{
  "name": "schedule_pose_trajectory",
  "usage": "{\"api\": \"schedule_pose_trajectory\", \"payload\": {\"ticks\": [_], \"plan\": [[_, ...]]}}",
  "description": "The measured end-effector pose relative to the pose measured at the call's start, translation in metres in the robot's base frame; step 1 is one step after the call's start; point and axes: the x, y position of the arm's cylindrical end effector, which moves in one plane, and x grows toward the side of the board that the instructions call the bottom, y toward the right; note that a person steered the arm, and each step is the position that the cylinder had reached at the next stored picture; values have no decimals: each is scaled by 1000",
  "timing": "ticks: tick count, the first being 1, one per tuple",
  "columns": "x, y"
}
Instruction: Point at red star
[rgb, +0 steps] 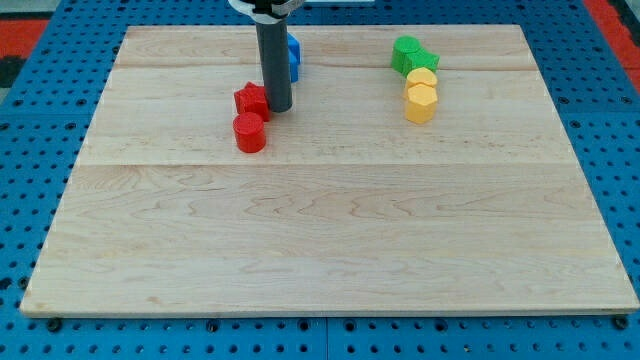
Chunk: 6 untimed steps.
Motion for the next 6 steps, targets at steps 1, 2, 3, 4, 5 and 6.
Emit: {"api": "schedule_pose_trajectory", "payload": {"ticks": [1,2,3,4,5,6], "plan": [[37,5],[68,-12],[80,-43],[64,-82],[35,-89],[9,-85]]}}
